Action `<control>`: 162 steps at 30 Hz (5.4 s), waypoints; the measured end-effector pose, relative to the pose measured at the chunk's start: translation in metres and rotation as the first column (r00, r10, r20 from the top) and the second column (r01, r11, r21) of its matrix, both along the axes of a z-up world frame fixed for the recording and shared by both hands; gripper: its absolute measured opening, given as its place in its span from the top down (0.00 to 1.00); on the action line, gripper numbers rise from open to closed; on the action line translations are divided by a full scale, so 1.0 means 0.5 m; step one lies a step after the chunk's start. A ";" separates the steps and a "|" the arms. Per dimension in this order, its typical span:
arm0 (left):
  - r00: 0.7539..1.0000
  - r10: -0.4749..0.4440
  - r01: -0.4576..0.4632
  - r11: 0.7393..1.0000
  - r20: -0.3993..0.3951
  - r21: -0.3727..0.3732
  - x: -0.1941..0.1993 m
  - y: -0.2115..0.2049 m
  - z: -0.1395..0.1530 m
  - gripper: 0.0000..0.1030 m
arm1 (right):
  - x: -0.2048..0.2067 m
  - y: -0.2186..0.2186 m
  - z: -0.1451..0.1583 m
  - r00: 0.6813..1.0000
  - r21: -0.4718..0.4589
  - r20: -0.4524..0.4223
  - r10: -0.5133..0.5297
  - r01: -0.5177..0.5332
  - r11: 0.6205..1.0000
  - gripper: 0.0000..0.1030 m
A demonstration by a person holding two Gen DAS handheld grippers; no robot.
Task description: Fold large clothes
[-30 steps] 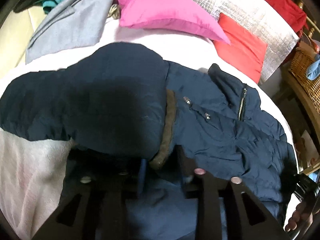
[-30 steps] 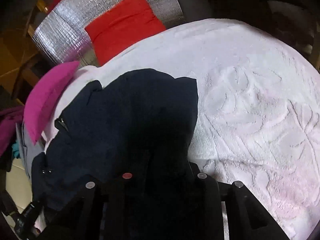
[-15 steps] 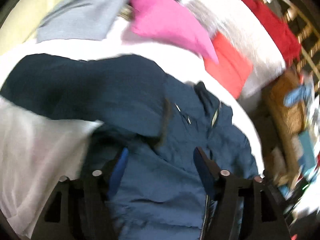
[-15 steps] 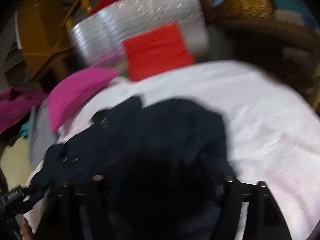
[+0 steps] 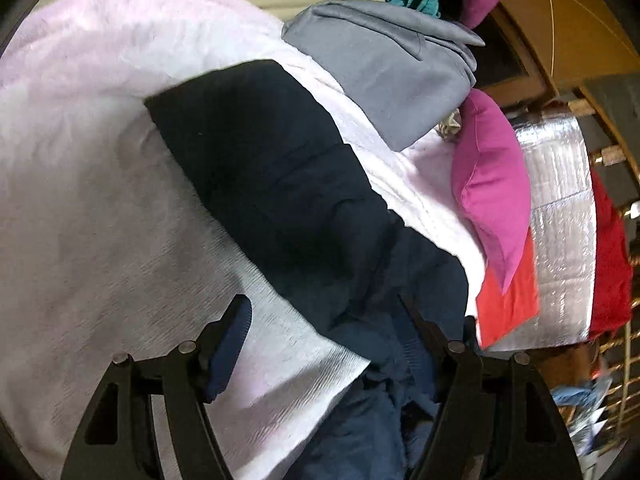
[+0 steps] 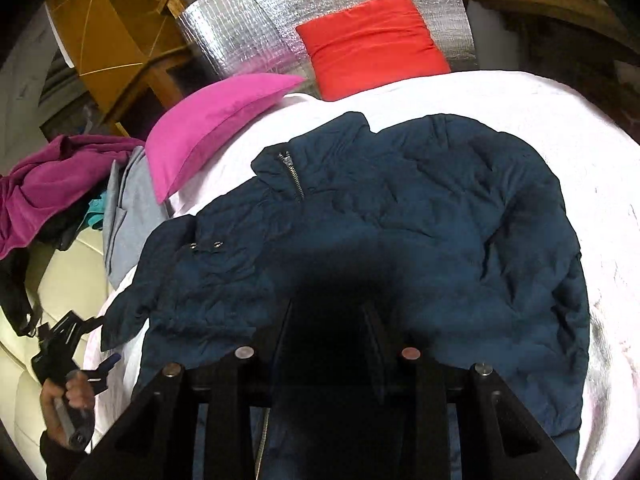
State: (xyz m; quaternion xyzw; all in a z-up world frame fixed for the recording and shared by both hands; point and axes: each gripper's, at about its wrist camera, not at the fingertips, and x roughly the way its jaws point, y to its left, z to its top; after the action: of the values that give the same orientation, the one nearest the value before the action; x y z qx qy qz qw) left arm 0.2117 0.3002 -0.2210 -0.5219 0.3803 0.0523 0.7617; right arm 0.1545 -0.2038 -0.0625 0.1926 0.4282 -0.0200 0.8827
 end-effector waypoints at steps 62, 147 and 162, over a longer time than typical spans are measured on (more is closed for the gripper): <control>0.879 -0.464 0.466 0.788 -0.108 0.402 0.095 -0.315 0.100 0.29 | 0.170 0.260 -0.019 0.904 -0.629 -0.101 0.415 -0.381 0.678 0.33; 0.803 -0.526 0.564 0.519 -0.281 0.642 0.088 -0.427 0.051 0.00 | 0.074 -0.166 -0.100 0.985 0.170 -0.134 -0.108 0.130 0.977 0.80; 0.863 -0.418 0.493 0.574 -0.284 0.654 0.100 -0.370 0.070 0.00 | 0.116 -0.099 -0.022 0.980 -0.045 -0.194 -0.042 0.033 0.998 0.51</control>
State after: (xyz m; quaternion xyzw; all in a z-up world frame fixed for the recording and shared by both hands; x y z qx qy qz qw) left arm 0.2616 0.1153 -0.1858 -0.0701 0.4883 0.0219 0.8696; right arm 0.2124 -0.2534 -0.0734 0.1793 0.5084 -0.0644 0.8398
